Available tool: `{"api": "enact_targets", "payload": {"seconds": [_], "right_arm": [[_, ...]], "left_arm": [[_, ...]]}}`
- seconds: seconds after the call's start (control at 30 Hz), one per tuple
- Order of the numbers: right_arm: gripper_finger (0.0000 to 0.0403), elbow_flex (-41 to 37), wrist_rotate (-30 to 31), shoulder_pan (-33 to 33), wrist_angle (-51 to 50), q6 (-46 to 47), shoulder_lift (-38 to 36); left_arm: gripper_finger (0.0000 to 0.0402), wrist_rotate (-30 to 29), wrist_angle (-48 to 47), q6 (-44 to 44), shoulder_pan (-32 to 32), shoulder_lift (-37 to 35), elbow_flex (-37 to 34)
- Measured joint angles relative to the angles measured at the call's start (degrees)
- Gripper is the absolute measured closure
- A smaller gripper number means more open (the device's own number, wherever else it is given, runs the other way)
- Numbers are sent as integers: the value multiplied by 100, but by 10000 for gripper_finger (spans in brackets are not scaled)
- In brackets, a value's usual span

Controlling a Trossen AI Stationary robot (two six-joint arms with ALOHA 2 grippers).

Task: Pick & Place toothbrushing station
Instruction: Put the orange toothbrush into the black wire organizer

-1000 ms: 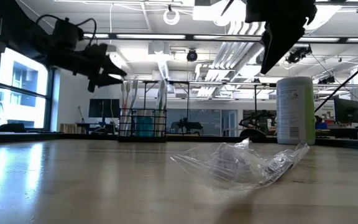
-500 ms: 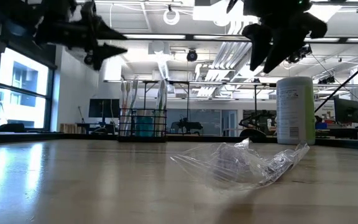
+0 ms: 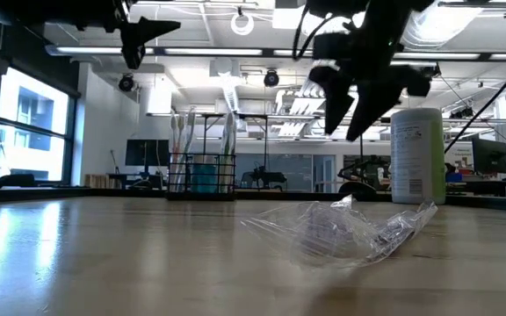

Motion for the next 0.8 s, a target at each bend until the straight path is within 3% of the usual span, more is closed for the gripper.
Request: {"api": "enact_targets", "payload": {"seconds": [0.2, 0.4, 0.63, 0.8], "right_arm": [[174, 0, -89, 19, -5, -208, 673], [174, 0, -87, 174, -26, -695, 1212], [174, -2, -103, 515, 199, -1635, 1465], [174, -2, -424, 620, 604, -1911, 1487]], "left_arm": [[208, -1274, 20, -57, -1219, 104, 0], [208, -2166, 43, -260, -2006, 260, 2], [208, -2726, 10, -312, -2514, 467, 2], [208, -2780, 19, -544, -2613, 669, 2]]}}
